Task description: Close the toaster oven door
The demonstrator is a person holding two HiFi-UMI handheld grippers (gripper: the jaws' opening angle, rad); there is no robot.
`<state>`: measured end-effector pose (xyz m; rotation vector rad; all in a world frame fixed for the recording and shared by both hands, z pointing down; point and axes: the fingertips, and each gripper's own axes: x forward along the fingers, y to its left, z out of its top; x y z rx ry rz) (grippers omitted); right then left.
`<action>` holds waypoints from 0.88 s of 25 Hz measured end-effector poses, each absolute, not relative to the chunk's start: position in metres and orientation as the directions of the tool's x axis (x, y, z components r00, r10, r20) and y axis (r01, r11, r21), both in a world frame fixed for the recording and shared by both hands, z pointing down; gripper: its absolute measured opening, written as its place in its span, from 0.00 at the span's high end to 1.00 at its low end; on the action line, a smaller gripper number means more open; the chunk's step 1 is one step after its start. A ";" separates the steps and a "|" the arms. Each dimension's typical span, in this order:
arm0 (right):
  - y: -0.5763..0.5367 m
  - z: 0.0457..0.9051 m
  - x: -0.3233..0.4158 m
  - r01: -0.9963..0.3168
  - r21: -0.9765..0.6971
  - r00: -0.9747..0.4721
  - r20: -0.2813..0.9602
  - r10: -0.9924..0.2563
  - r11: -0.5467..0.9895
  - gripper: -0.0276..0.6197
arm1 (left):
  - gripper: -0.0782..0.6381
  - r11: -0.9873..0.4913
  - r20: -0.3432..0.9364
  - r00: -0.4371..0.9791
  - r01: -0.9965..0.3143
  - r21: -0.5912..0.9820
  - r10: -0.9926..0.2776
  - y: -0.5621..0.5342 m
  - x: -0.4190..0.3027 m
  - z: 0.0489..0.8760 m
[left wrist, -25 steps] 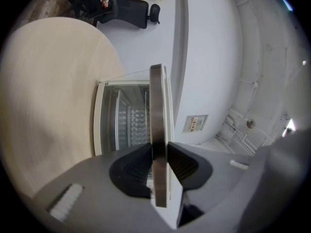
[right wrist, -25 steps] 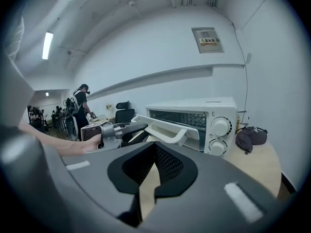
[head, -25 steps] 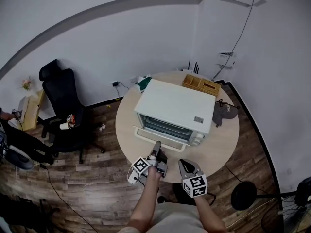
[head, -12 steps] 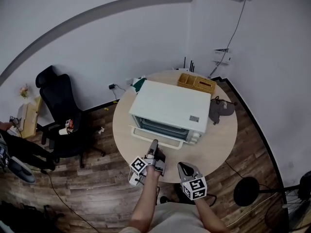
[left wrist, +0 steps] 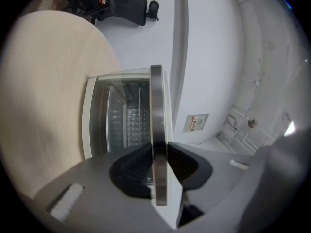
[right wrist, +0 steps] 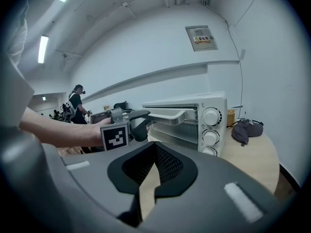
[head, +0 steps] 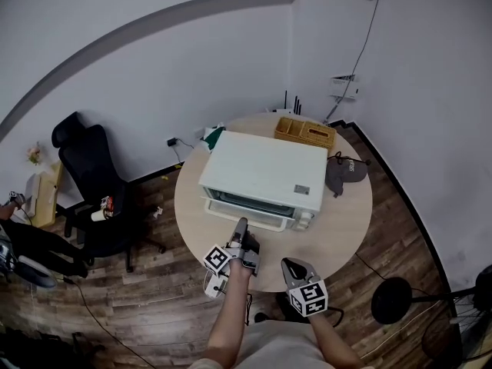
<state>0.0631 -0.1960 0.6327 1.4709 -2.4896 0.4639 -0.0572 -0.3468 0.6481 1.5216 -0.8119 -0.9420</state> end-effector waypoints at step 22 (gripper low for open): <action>-0.205 0.628 0.079 -0.892 -0.184 -0.451 0.305 -0.839 0.412 0.96 | 0.67 -0.133 -0.105 0.485 -0.023 0.991 -0.868 -0.380 -0.043 0.638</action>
